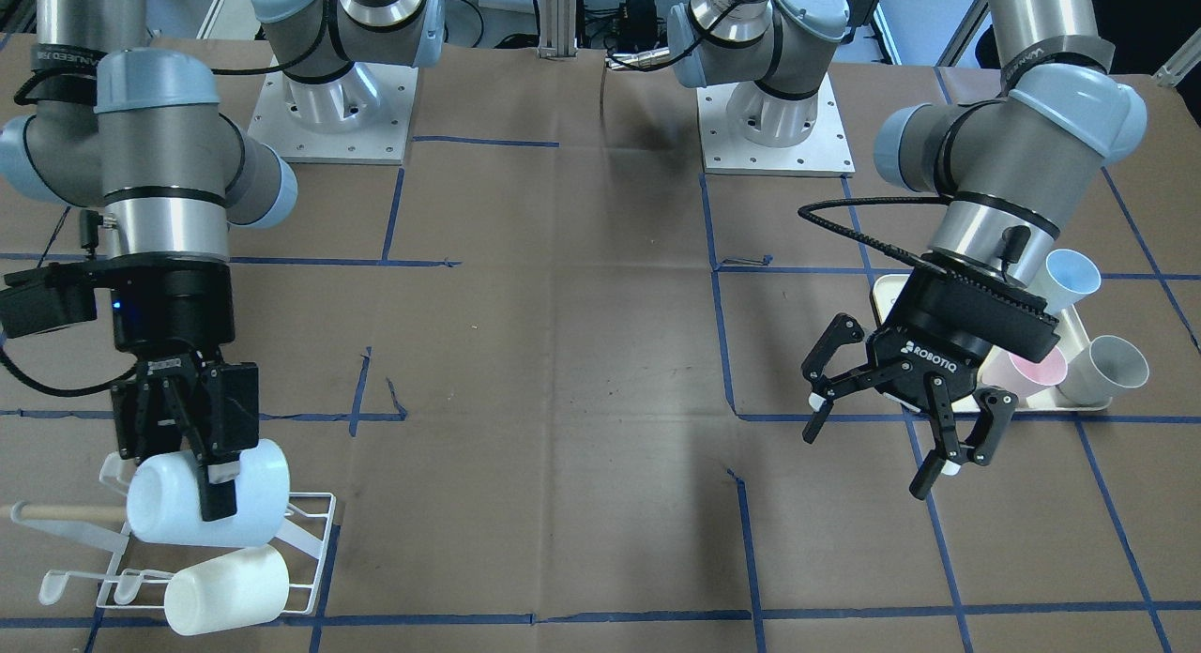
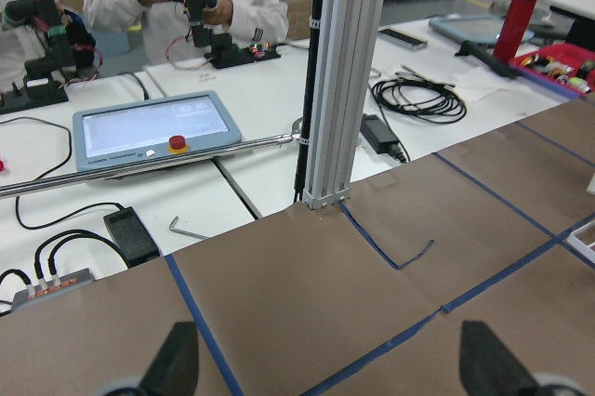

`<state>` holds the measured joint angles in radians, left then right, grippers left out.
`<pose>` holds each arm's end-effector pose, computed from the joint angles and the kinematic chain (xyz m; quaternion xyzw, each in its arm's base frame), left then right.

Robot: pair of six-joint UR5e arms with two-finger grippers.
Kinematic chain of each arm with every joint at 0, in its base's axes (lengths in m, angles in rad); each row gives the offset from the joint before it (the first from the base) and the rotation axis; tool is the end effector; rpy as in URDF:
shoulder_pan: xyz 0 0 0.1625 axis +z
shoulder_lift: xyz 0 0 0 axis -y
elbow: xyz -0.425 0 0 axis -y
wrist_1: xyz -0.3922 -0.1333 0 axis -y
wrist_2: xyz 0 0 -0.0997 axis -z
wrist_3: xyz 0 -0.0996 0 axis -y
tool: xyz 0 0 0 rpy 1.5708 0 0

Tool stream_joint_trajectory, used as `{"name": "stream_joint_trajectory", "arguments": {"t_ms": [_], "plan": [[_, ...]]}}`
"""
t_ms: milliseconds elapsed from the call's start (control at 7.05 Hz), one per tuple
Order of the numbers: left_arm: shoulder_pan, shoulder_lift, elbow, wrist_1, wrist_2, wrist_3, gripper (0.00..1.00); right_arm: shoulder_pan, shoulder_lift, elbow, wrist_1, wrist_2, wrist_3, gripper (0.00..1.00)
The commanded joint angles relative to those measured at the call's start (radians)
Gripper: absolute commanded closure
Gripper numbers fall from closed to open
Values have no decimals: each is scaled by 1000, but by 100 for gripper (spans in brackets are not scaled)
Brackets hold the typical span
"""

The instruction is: Transfer IKEA cup to right arm and place on rack

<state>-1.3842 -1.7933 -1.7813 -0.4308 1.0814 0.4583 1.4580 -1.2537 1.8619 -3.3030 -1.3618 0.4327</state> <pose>-0.0689 -0.6060 0.4104 -0.2064 -0.8905 0.3906 0.1091 0.0871 -0.5989 0.3900 0.1732 0.8254 -0.5092 0.1715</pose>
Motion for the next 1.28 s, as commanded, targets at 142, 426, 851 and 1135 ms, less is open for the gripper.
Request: {"name": "stream_joint_trajectory", "arguments": {"t_ms": [142,426,851,1135], "plan": [[-81,80,143,-519,271,-171,2,-94,34,-21,-15,3,-332,94],[-134,136,206,-880,434,-286,2,-169,98,-53,-64,24,-475,94],[-141,180,184,-1028,469,-402,1,-194,203,-118,-121,40,-595,95],[-142,215,174,-1030,469,-402,1,-218,237,-109,-127,36,-618,95]]}}
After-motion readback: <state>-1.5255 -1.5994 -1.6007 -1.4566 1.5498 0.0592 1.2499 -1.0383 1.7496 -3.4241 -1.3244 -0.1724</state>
